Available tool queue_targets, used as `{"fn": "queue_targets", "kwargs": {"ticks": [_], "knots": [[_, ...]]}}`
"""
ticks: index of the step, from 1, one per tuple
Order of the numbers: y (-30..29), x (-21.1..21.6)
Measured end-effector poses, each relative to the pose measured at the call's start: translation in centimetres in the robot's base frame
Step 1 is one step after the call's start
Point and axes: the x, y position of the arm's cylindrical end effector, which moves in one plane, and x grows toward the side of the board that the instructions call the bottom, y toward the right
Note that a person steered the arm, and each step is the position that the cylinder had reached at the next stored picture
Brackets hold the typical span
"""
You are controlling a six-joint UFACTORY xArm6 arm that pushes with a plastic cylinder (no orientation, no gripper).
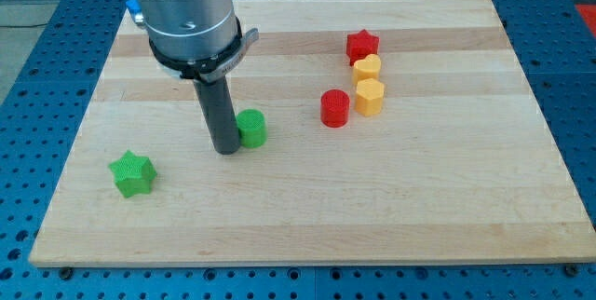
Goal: Push the green circle to the left of the red circle
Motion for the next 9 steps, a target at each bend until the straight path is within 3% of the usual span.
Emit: {"fn": "queue_targets", "kwargs": {"ticks": [9], "knots": [[2.5, -4.5]]}}
